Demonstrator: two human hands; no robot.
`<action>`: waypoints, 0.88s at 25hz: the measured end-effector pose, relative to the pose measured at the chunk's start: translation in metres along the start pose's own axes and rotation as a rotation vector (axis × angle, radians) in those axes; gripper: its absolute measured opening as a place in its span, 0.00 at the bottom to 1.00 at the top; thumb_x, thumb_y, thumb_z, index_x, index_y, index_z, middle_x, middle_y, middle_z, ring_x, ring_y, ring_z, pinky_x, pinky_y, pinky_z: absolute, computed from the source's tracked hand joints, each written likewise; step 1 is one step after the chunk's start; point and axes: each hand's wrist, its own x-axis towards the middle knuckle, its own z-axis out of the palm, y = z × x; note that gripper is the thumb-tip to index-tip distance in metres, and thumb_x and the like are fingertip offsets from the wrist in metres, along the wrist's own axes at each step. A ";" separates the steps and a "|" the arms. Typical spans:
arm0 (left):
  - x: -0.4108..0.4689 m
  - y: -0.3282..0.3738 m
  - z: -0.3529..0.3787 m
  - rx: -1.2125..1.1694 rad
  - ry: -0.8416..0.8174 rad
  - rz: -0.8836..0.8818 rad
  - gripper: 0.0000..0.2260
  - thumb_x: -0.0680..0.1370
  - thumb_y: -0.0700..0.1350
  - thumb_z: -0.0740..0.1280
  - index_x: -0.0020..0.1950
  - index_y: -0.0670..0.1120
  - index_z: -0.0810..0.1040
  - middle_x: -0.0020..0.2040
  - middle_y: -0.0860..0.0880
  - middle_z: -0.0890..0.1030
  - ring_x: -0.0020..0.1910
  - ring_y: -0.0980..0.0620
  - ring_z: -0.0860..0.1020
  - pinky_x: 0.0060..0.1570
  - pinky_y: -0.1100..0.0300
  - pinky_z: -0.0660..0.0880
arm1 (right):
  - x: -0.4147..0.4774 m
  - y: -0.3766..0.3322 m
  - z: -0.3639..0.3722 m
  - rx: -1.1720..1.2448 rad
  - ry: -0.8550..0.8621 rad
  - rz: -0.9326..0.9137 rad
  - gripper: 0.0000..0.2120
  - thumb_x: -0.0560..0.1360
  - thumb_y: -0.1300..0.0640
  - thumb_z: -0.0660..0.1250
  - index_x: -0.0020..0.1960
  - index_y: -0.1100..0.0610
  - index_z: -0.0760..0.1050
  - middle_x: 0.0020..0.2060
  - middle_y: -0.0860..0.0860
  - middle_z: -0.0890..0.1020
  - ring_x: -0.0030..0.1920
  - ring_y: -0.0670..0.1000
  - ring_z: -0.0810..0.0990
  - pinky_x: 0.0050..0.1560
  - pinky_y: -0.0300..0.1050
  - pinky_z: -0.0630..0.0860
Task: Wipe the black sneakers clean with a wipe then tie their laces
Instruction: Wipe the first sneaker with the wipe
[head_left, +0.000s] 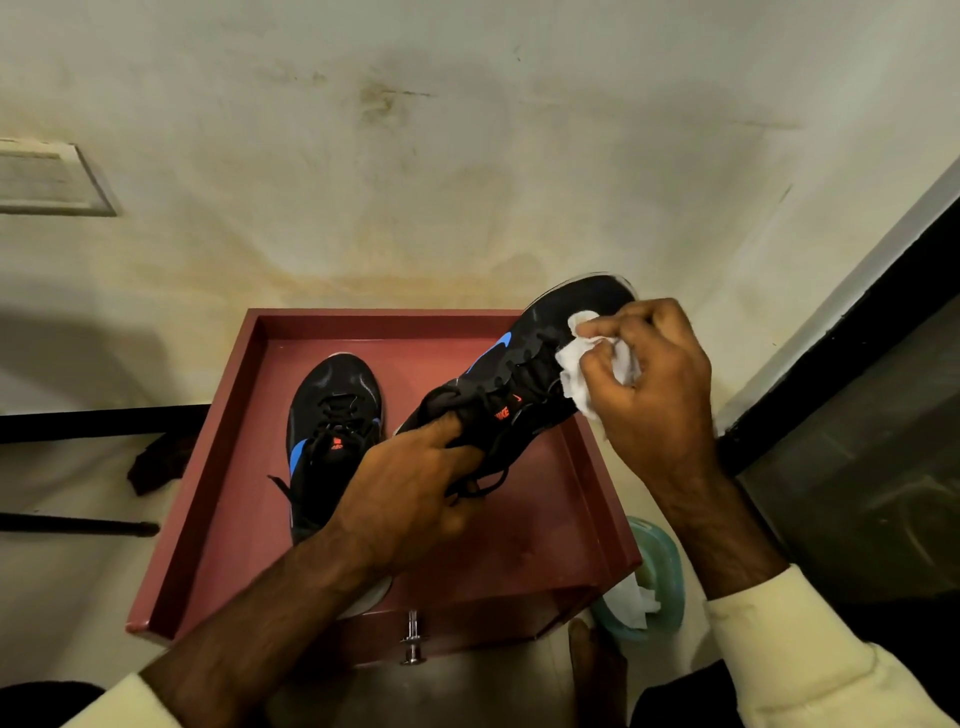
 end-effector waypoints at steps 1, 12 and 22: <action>0.000 0.000 0.000 -0.019 0.001 -0.007 0.09 0.68 0.50 0.76 0.47 0.52 0.84 0.53 0.58 0.79 0.40 0.53 0.82 0.32 0.63 0.75 | 0.001 0.000 -0.001 0.012 0.038 0.005 0.08 0.79 0.64 0.69 0.56 0.59 0.84 0.56 0.52 0.76 0.57 0.46 0.77 0.57 0.24 0.71; 0.005 0.000 -0.007 -0.587 0.038 -0.136 0.05 0.75 0.43 0.71 0.48 0.46 0.85 0.48 0.56 0.80 0.47 0.55 0.82 0.43 0.56 0.80 | 0.000 0.007 -0.001 0.047 -0.046 0.119 0.09 0.80 0.62 0.69 0.59 0.57 0.82 0.60 0.52 0.77 0.59 0.48 0.80 0.56 0.29 0.76; 0.015 0.000 -0.018 -1.119 0.070 -0.347 0.14 0.80 0.33 0.67 0.37 0.45 0.82 0.30 0.49 0.76 0.31 0.53 0.74 0.36 0.62 0.72 | -0.017 -0.001 0.013 0.303 -0.315 0.049 0.11 0.78 0.64 0.71 0.58 0.55 0.85 0.54 0.48 0.81 0.55 0.47 0.83 0.55 0.48 0.83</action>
